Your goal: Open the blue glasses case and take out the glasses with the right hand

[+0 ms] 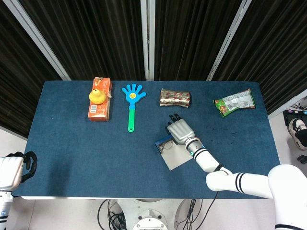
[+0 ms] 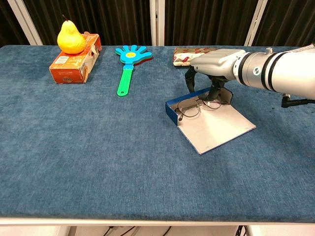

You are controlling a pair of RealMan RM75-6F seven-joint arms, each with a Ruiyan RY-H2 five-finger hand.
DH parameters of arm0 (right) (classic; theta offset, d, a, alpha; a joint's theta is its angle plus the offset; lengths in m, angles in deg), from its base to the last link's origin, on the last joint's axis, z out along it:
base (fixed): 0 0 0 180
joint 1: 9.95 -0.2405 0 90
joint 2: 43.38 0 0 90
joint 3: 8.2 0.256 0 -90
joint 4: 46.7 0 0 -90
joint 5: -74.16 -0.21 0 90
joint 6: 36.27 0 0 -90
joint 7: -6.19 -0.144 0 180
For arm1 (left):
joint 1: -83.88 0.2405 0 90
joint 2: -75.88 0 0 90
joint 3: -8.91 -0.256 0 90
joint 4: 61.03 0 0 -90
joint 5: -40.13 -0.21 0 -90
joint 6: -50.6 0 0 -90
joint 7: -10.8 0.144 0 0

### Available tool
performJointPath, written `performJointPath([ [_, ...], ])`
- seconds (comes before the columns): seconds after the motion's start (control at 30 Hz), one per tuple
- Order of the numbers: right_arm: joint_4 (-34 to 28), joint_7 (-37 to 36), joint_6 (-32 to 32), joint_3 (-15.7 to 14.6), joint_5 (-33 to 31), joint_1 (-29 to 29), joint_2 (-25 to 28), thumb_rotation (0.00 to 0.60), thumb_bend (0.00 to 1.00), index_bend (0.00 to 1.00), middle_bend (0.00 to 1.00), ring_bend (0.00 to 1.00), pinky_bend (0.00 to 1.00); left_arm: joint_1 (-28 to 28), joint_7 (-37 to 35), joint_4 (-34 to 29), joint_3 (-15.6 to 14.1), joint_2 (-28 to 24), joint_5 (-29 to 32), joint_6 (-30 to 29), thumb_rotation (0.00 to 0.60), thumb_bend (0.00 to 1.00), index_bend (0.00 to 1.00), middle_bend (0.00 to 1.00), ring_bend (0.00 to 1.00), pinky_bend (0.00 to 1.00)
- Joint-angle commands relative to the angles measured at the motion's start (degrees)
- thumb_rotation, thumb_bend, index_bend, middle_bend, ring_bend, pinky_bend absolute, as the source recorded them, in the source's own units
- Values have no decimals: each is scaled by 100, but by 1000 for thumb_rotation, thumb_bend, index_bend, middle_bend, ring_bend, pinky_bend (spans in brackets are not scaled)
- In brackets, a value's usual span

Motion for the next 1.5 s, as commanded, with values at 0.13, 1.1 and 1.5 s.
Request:
performJointPath([
  [0.13,-2,-69,248,43,161,58,-65,600,431,615,320,35,0,-2,-1,0,1,-1,3,4,600,358,698,710,554,580],
  [1.1,2310,-599,2609,354,2357,1065,-2182,600,457,741,361,55,0,-3,-34,-1,-3,-8,-4,6,600,358,698,710,554,580],
  [1.5,1887,-59,1210,847,1617,781,-1849,600,354,420,281,42,0,-4,-35,1,-3,-9,0,10,600,358,697,710,554,577],
])
